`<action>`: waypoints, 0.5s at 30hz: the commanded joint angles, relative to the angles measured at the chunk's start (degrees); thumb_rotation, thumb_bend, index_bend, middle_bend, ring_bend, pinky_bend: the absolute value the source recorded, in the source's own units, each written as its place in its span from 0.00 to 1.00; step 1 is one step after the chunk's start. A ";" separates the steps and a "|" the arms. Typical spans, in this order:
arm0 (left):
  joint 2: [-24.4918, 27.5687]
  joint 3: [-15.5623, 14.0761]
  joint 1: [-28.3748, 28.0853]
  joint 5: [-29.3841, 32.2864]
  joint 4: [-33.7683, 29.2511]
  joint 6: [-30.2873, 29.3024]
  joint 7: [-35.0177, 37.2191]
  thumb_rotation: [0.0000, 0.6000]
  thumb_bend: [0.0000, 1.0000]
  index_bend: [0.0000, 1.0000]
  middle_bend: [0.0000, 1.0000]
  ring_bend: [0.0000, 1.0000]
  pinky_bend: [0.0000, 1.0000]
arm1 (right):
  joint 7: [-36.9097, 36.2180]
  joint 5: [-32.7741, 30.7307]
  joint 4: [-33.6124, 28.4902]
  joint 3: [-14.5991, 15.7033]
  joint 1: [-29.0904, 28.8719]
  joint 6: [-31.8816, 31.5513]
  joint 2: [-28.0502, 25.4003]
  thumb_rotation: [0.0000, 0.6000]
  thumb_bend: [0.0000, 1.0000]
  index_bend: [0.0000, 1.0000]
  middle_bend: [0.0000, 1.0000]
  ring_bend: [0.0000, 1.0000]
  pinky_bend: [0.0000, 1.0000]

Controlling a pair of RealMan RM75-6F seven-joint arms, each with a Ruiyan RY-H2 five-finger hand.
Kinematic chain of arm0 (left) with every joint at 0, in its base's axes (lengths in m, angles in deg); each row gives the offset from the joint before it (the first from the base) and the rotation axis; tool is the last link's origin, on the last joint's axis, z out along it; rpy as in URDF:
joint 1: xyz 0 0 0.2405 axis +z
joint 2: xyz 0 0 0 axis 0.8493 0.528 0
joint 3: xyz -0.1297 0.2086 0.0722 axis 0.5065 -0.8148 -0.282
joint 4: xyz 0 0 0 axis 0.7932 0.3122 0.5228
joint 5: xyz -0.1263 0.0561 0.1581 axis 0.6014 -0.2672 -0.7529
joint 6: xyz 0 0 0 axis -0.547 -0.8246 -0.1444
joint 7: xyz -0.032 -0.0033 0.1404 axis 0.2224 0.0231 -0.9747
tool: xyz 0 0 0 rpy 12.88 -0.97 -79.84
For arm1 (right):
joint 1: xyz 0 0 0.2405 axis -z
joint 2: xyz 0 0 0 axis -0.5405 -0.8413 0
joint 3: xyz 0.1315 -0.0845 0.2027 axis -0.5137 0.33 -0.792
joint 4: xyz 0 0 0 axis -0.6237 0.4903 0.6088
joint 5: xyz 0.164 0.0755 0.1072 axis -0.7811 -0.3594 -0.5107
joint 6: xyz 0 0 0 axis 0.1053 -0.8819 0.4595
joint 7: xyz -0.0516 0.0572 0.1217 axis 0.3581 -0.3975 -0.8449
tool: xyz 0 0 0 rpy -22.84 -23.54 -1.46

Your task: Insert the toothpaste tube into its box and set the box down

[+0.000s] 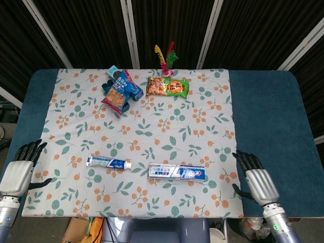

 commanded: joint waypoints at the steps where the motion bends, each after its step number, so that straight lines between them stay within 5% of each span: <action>1: 0.03 0.03 -0.05 0.11 0.03 0.12 0.07 1.00 0.00 0.03 0.00 0.00 0.04 | 6.42 -2.32 -4.23 -1.13 -4.15 5.30 3.92 1.00 0.33 0.00 0.06 0.00 0.00; 15: 0.35 0.10 -0.30 0.70 0.15 0.86 0.82 1.00 0.00 0.03 0.00 0.00 0.04 | 20.23 -21.88 -4.30 -6.29 -14.31 12.45 20.30 1.00 0.33 0.00 0.09 0.00 0.00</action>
